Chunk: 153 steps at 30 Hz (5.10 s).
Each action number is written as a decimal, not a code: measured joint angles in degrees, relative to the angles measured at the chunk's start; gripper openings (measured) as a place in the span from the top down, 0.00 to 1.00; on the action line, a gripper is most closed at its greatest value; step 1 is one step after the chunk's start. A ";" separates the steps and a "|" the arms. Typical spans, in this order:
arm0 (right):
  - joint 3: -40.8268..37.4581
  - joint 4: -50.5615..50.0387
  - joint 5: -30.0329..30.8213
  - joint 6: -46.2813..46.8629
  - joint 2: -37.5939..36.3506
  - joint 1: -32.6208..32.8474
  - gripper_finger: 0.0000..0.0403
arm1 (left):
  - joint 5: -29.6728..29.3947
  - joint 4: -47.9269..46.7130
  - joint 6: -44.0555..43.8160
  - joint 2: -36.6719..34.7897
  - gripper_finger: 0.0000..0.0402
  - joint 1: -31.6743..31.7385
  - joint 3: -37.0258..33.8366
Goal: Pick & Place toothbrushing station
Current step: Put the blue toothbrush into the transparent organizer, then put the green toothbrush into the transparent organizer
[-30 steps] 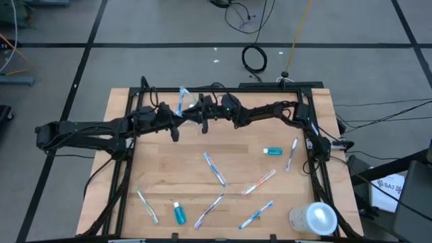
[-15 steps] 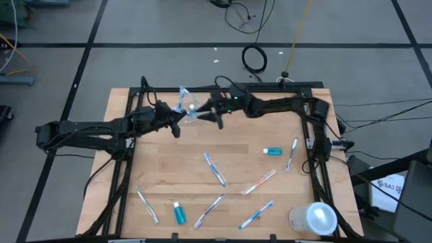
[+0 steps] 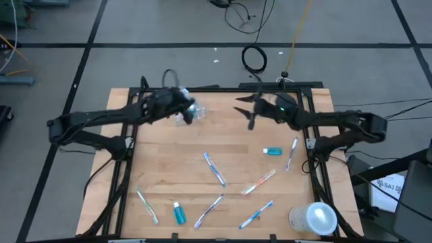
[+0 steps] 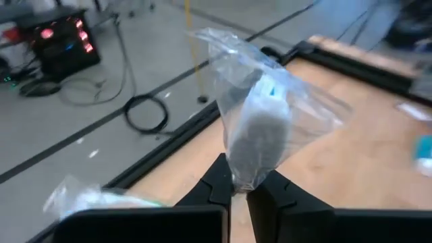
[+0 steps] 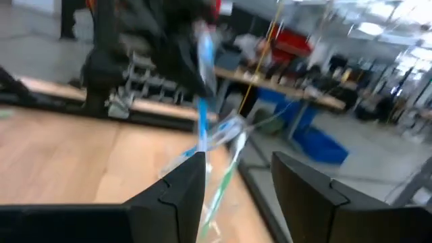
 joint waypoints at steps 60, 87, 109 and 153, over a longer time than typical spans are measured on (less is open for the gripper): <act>-8.29 -7.48 -0.07 18.09 -4.60 13.01 0.61 | -1.94 -58.54 -5.44 12.46 0.62 -13.48 28.02; -8.29 3.17 0.15 0.76 -4.59 12.99 0.61 | 18.76 -49.35 -26.52 11.57 0.62 -64.52 8.40; -8.29 3.88 0.17 -4.92 -4.59 12.99 0.61 | 12.46 -25.38 -18.39 22.24 0.62 -79.56 -2.14; -8.29 4.71 0.17 -4.49 -4.59 12.96 0.61 | -23.44 -25.32 18.99 -10.31 0.99 -60.23 1.68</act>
